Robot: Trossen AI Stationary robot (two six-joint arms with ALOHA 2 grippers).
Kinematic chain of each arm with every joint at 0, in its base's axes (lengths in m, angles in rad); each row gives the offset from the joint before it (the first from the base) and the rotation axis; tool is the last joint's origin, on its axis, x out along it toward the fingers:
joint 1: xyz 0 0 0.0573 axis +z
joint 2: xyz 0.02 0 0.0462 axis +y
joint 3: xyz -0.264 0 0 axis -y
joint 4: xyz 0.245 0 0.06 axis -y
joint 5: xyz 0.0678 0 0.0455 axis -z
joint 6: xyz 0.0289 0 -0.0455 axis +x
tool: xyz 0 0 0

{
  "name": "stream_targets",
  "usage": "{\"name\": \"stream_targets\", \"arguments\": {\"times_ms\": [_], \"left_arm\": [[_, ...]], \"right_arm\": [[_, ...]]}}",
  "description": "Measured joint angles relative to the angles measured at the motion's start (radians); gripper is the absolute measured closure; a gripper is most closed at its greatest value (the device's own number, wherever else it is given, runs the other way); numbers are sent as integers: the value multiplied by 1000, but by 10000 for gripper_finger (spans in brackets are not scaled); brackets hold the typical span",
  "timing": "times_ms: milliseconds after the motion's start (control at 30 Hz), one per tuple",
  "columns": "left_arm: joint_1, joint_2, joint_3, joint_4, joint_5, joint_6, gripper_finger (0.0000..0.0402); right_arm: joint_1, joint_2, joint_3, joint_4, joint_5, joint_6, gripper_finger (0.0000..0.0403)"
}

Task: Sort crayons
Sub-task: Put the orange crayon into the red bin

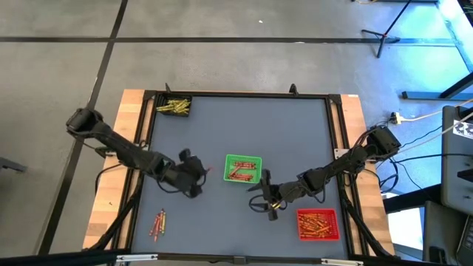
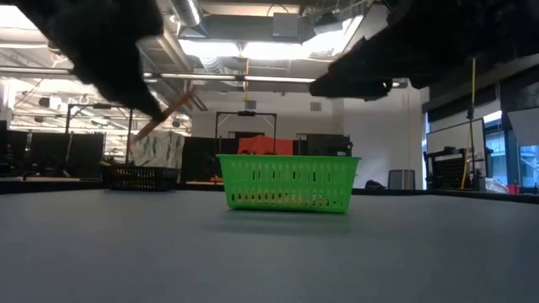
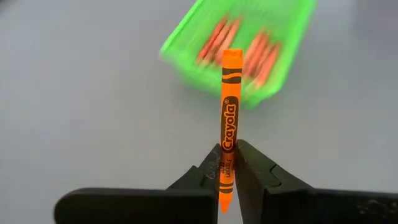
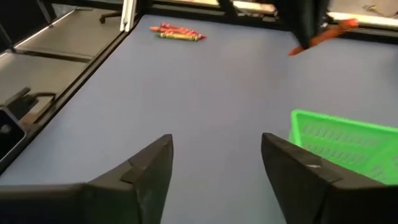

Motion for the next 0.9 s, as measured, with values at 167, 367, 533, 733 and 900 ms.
{"name": "stream_targets", "arguments": {"times_ms": [167, 367, 533, 733, 900], "left_arm": [[-65, 74, 0, 290, -73, 176, 384], [-90, 239, 0, 626, -83, 373, 384], [-94, 359, 0, 868, -82, 508, 384], [-94, 401, 1, 1001, -63, 600, 384], [-94, 402, 2, 1006, -64, 612, 384]], "right_arm": [[-1, 0, 11, 22, 34, -9, 144], [-1, 0, 11, 135, 40, -9, 142], [-12, 12, 11, 235, 40, -9, 142], [-46, 76, 53, 256, 32, -8, 142], [-65, 145, 122, 248, -31, -38, 152]]}}
